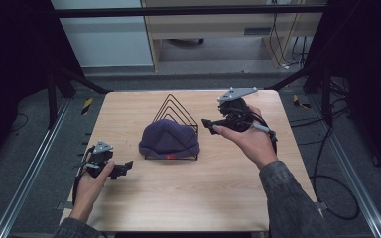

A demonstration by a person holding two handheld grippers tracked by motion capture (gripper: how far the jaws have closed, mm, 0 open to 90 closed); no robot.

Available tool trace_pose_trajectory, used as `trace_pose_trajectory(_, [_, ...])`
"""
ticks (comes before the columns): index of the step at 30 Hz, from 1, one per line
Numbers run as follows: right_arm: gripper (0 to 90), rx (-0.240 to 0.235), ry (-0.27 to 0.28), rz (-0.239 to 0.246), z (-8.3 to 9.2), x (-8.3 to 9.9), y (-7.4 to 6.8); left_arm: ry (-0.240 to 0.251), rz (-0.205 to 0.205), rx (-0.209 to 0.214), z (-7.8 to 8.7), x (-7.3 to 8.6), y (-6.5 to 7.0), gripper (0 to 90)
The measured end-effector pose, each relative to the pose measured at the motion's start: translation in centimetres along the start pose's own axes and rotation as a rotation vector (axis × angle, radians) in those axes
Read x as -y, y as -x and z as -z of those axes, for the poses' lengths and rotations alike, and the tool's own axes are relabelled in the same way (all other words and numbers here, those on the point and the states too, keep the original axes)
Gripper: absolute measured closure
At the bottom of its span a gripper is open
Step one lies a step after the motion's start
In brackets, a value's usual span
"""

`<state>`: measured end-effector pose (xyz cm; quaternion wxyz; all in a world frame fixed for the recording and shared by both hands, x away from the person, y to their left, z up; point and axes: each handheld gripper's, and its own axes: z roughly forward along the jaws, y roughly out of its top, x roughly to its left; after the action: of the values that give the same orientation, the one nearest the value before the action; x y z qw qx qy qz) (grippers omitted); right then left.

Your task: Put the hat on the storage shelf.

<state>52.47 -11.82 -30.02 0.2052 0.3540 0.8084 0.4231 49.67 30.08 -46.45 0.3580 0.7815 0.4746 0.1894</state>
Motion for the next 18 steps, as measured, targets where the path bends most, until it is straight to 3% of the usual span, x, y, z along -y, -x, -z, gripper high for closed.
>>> trace_pose_trajectory(3, [21.6,0.016,0.011,-0.017,0.5,0.7,0.7,-0.036,0.036,0.002,-0.3,0.8,-0.6,5.9])
trace_pose_trajectory(6, [18.0,0.019,0.013,-0.035,0.6,1.2,1.2,-0.035,0.075,0.001,-0.4,0.9,-0.8,6.2])
trace_pose_trajectory(11, [11.6,0.056,0.021,-0.077,0.8,3.0,3.0,-0.078,0.038,-0.029,-0.8,1.3,-0.7,6.0])
trace_pose_trajectory(16, [9.4,0.057,0.022,-0.106,1.1,4.7,4.2,-0.095,0.03,-0.038,-1.0,1.6,-0.9,5.8])
trace_pose_trajectory(18, [6.6,0.065,0.009,-0.128,1.3,6.1,5.0,-0.112,0.043,-0.043,-1.1,2.0,-1.2,5.8])
